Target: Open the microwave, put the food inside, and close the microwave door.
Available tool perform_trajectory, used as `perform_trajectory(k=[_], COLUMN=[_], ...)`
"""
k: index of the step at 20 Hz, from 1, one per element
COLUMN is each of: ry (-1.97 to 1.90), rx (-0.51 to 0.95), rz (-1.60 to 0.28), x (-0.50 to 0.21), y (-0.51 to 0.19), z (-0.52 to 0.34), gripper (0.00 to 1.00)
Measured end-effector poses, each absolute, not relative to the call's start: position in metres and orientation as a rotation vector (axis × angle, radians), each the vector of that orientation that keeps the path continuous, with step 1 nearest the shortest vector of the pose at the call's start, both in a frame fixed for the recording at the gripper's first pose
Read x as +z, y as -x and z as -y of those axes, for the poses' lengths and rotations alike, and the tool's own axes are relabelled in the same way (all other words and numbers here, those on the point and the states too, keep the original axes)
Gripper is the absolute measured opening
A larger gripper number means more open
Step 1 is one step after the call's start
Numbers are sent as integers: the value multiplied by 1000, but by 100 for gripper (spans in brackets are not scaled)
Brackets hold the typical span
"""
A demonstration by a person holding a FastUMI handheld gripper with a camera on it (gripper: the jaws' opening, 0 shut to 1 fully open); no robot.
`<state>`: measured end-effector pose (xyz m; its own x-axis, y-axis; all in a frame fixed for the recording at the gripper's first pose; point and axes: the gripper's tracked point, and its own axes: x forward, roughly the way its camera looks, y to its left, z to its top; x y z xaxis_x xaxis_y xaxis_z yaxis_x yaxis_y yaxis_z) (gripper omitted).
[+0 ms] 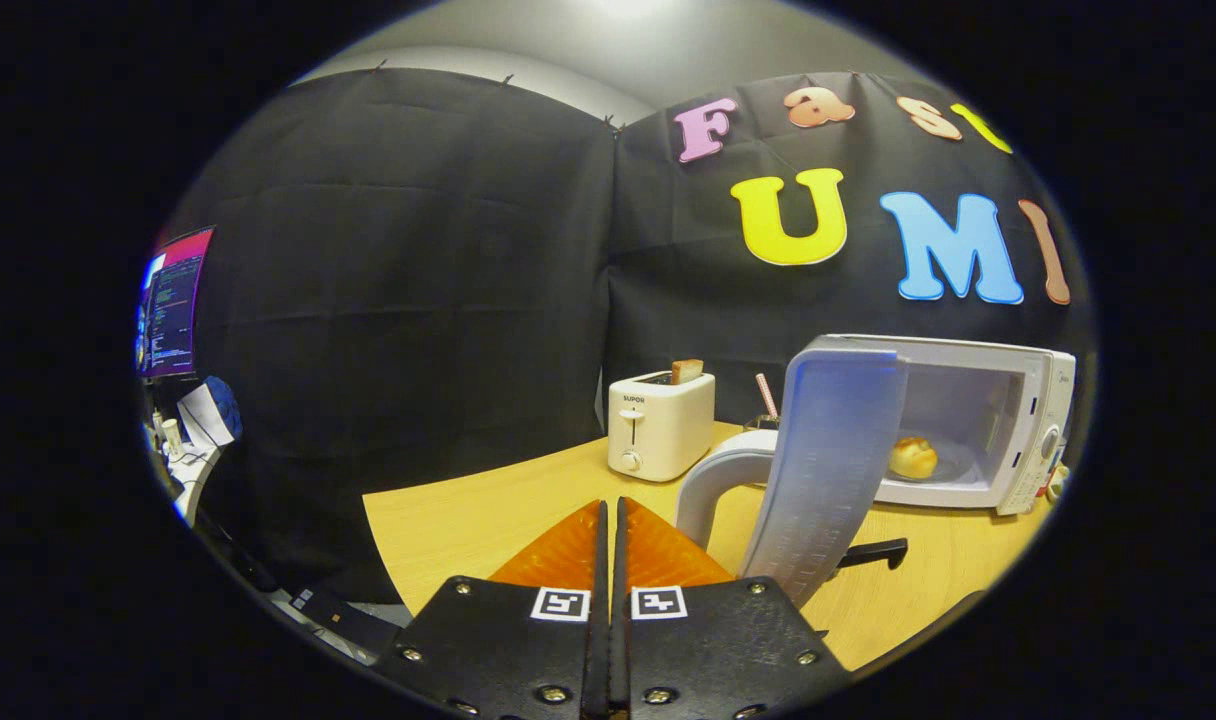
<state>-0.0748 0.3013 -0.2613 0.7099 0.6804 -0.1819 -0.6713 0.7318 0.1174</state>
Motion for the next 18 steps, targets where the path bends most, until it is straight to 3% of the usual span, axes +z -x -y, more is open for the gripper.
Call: perform_trajectory(k=[7,18], ry=[-28,-64], rx=[655,349], rz=[-232,-264], x=[-264,-278], y=[61,-37], z=[-234,-81], gripper=[1,1])
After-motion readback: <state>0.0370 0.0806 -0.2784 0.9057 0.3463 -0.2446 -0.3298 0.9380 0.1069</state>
